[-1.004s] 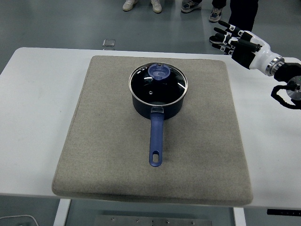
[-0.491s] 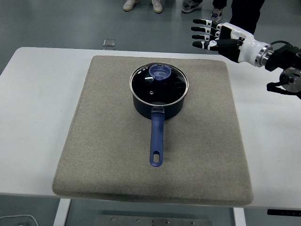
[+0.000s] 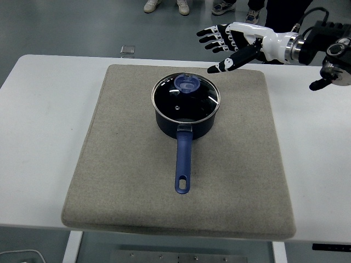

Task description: Lift the pot lid and place it to the right of the pot.

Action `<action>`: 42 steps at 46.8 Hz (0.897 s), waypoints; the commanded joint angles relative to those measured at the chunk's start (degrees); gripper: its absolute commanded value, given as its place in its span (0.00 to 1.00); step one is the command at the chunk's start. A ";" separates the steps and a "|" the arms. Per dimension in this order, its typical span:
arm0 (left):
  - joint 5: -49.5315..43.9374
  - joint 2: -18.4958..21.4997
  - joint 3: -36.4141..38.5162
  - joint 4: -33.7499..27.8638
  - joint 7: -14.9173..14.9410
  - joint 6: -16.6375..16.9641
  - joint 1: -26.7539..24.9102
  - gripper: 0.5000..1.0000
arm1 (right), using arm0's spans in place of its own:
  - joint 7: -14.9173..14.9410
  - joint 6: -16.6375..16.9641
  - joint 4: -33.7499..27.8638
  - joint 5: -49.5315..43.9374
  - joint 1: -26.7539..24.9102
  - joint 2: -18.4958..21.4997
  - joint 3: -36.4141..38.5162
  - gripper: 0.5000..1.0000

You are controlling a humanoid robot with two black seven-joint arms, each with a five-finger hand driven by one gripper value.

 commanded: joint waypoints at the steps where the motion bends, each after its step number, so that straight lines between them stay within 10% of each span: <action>1: -0.01 0.00 -0.06 0.00 -0.01 0.00 0.00 1.00 | 0.00 -0.36 0.10 -2.07 2.31 0.67 -2.99 0.84; 42: -0.01 0.00 0.03 0.00 -0.01 0.00 0.00 1.00 | 1.31 -3.69 0.01 -20.97 15.32 11.65 -19.96 0.83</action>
